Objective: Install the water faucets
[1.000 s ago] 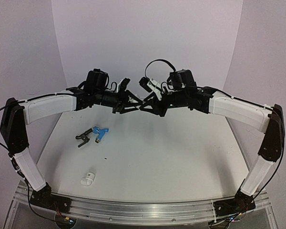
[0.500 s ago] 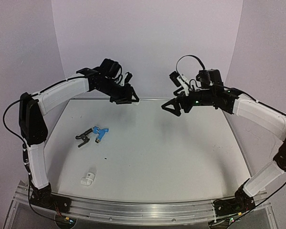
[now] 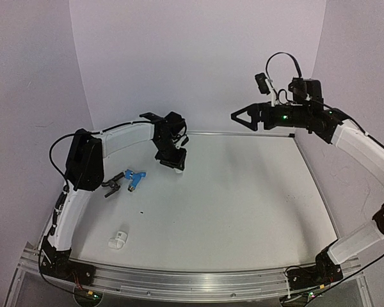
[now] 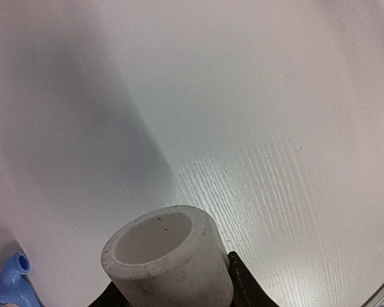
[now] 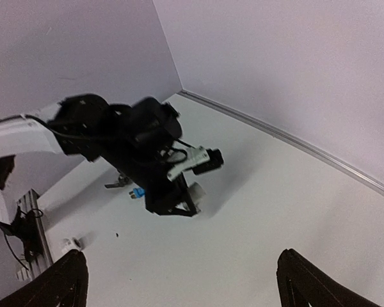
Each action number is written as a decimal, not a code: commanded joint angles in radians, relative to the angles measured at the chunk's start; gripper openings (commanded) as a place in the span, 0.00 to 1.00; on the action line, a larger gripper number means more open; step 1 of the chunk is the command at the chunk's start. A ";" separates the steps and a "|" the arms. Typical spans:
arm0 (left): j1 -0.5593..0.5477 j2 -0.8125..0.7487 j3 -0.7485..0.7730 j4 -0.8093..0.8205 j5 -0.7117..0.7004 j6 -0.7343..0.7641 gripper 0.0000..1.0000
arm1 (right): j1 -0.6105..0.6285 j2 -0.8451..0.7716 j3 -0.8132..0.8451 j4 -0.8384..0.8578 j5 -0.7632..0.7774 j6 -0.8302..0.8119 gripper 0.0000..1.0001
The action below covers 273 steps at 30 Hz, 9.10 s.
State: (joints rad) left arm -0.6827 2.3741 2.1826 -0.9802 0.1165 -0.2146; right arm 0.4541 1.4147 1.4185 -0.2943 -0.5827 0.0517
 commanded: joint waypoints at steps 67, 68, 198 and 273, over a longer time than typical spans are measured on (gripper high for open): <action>0.171 -0.569 -0.738 0.257 -0.075 -0.151 0.95 | -0.028 0.078 -0.017 0.180 0.049 0.063 0.98; 0.191 -0.571 -0.764 0.274 -0.066 -0.155 0.93 | -0.027 0.081 -0.023 0.178 0.059 0.066 0.98; 0.151 -0.013 -0.170 -0.120 -0.181 0.492 0.35 | -0.027 0.194 -0.025 0.069 -0.144 -0.043 0.98; 0.097 -0.599 -0.375 0.291 0.530 -0.016 0.00 | 0.205 0.440 0.246 0.032 -0.174 -0.205 0.36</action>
State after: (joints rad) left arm -0.5777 1.8278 1.8034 -0.7467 0.6178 -0.2356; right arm 0.6514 1.8500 1.6142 -0.2653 -0.7567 -0.1333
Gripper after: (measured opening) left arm 0.191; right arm 0.427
